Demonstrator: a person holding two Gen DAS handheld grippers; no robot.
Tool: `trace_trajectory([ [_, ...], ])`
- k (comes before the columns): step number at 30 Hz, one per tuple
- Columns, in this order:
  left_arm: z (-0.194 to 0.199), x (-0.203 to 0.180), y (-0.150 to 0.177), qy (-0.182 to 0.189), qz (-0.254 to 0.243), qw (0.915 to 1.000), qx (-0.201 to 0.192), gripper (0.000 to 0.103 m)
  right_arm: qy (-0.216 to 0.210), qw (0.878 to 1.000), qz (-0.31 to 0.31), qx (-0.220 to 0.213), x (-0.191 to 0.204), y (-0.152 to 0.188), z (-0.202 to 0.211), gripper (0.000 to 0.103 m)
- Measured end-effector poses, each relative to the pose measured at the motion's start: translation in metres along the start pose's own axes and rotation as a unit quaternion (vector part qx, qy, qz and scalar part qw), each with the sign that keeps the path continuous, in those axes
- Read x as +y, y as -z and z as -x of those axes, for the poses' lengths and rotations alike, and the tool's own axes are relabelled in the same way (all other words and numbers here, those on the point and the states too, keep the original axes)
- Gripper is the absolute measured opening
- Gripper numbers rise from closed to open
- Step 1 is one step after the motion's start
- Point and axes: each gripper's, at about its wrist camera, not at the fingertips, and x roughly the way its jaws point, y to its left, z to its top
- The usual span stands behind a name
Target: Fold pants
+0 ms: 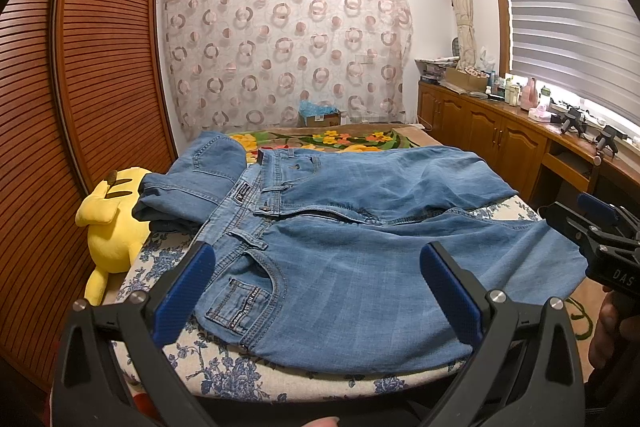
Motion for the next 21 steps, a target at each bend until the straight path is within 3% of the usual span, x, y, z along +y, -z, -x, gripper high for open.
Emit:
trace_trajectory([
  [21,-0.0005,0.0011,0.0009,0.002,0.000,1.0000,0.001,0.103,-0.001,1.000,0.000,0.000,-0.0020,0.0053,0.0004,0.096],
])
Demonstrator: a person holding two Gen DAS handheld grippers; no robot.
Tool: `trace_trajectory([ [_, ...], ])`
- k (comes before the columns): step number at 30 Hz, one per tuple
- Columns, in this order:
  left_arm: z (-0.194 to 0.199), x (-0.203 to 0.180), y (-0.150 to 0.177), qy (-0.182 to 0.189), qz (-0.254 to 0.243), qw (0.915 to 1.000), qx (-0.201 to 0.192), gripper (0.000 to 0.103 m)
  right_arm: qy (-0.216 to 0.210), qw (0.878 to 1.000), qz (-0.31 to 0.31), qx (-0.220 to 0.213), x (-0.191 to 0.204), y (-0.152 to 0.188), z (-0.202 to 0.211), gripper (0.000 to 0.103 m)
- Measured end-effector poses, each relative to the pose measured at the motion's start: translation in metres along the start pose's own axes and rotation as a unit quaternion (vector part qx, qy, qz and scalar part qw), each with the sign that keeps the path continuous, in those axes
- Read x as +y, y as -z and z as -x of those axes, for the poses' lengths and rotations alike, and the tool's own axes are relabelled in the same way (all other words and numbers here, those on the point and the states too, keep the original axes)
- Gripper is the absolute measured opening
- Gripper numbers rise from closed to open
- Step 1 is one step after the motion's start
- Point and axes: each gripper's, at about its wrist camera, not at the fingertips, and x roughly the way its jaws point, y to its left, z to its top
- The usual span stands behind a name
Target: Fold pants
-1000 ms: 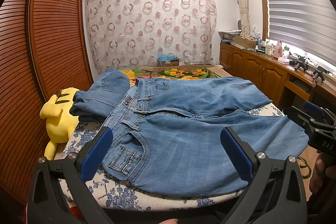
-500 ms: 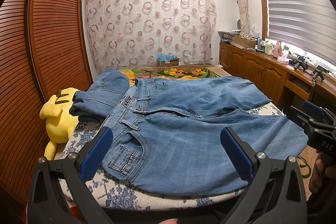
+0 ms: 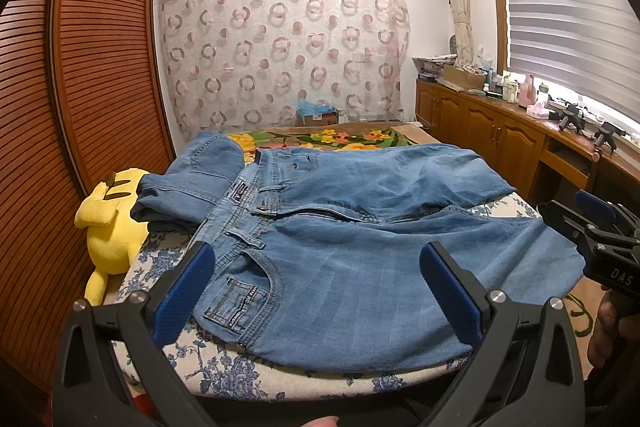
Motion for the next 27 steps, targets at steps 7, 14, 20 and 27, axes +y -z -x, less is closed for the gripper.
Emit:
trace_trajectory([
  [7,-0.008,-0.001,-0.005,0.012,-0.009,0.9995,0.027,0.103,-0.006,1.000,0.005,0.007,0.009,0.006,-0.013,0.096],
  [14,-0.026,0.013,0.001,0.014,-0.003,0.9986,0.050,0.103,-0.003,1.000,0.017,0.023,0.008,0.019,-0.032,0.096],
  [20,-0.040,0.029,0.006,0.007,0.001,0.9977,0.068,0.103,0.014,0.999,0.018,0.040,-0.022,0.020,-0.027,0.096],
  [27,-0.051,0.049,0.011,-0.001,0.002,0.9969,0.079,0.103,0.034,0.997,0.018,0.062,-0.053,0.025,-0.030,0.095],
])
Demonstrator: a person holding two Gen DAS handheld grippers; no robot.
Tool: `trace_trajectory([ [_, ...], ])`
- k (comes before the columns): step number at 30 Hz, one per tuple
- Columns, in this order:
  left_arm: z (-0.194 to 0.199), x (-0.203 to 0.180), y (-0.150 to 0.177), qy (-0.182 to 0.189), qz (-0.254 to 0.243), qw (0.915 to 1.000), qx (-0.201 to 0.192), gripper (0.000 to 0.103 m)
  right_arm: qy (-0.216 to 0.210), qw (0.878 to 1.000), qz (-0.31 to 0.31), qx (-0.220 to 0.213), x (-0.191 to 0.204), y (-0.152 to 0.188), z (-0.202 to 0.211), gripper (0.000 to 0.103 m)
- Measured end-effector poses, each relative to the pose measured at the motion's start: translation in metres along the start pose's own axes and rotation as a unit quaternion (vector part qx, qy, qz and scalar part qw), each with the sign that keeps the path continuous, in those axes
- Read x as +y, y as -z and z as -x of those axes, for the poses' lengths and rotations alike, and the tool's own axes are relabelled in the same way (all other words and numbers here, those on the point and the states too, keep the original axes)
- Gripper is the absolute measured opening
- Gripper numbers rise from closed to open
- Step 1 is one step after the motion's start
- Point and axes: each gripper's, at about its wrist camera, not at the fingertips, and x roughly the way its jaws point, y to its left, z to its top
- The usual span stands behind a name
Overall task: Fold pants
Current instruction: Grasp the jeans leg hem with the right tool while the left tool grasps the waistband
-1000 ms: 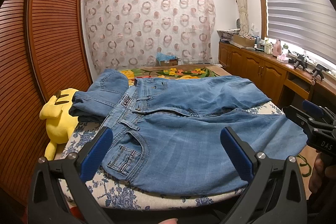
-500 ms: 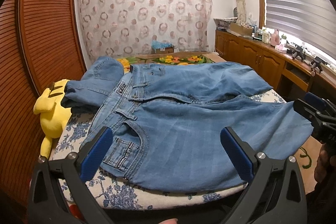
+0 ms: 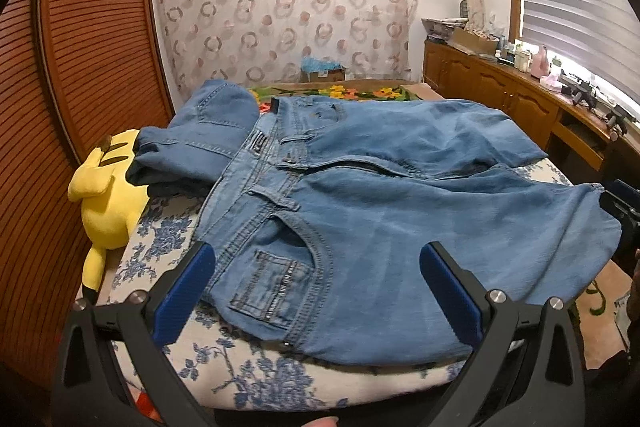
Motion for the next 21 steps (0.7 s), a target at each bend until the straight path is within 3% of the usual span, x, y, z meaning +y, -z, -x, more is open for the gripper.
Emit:
trace_trajectory([
  [6,-0.008,0.020,0.005,0.001,0.008,0.9999,0.010,0.103,0.016,1.000,-0.013,0.018,-0.024,0.008,-0.001,0.095],
  [21,-0.043,0.087,0.016,-0.046,0.038,0.9978,0.029,0.102,0.054,0.997,-0.023,0.054,-0.068,0.030,0.001,0.089],
])
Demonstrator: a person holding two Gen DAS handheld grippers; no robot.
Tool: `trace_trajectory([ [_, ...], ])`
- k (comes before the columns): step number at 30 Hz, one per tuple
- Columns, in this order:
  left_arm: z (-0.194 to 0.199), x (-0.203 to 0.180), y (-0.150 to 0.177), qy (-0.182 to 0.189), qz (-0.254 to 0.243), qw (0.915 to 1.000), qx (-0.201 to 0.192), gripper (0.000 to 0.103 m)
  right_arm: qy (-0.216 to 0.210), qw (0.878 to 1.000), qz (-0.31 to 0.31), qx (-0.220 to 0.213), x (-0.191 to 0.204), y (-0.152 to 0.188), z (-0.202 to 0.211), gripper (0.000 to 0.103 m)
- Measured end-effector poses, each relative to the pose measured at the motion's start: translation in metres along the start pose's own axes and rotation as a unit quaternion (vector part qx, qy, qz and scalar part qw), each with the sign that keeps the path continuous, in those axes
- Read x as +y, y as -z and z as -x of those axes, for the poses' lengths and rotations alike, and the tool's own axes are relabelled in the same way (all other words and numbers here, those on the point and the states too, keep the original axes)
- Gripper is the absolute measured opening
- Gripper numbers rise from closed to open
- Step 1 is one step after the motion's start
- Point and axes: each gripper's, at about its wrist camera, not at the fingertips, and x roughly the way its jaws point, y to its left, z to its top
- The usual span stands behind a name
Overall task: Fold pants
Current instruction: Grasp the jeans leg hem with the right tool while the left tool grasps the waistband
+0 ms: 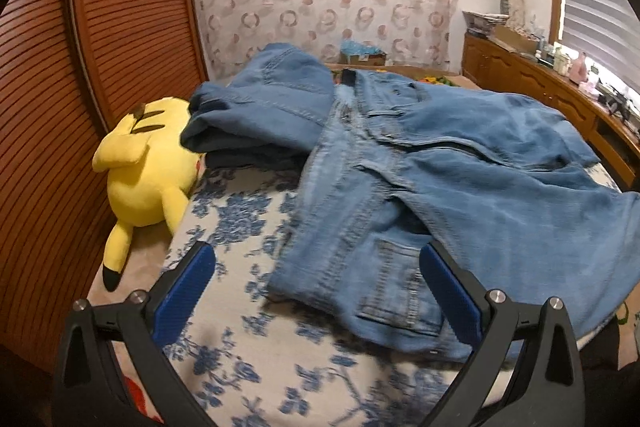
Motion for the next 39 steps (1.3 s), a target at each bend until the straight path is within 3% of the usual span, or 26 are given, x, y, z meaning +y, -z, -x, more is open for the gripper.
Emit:
trace_trajectory([
  [11,-0.029,0.019,0.021,-0.008,0.019,0.9990,0.040,0.099,0.018,0.999,-0.001,0.030,-0.024,0.016,0.000,0.088],
  [20,-0.037,0.023,0.028,0.005,0.032,0.9983,0.048,0.098,0.000,0.998,-0.023,0.058,-0.038,0.029,-0.006,0.079],
  [23,-0.036,0.025,0.029,0.025,0.037,0.9980,0.045,0.090,-0.009,0.997,-0.028,0.066,-0.040,0.031,-0.011,0.074],
  [25,-0.035,0.026,0.030,0.033,0.042,0.9977,0.042,0.085,-0.014,0.997,-0.031,0.067,-0.040,0.032,-0.012,0.063],
  [27,-0.034,0.028,0.030,0.038,0.049,0.9974,0.037,0.076,-0.019,0.997,-0.032,0.064,-0.038,0.033,-0.012,0.058],
  [32,-0.030,0.031,0.030,0.063,0.062,0.9957,0.028,0.054,-0.009,0.998,-0.023,0.055,-0.036,0.030,-0.008,0.030],
  [33,-0.029,0.029,0.030,0.067,0.063,0.9954,0.028,0.048,-0.008,0.998,-0.023,0.051,-0.037,0.029,-0.008,0.019],
  [37,-0.023,0.024,0.029,0.068,0.064,0.9955,0.015,0.036,-0.011,0.999,-0.020,0.040,-0.039,0.024,-0.003,0.011],
  [39,-0.018,0.021,0.028,0.077,0.063,0.9950,0.012,0.024,-0.012,0.999,-0.013,0.032,-0.036,0.020,0.000,0.007],
])
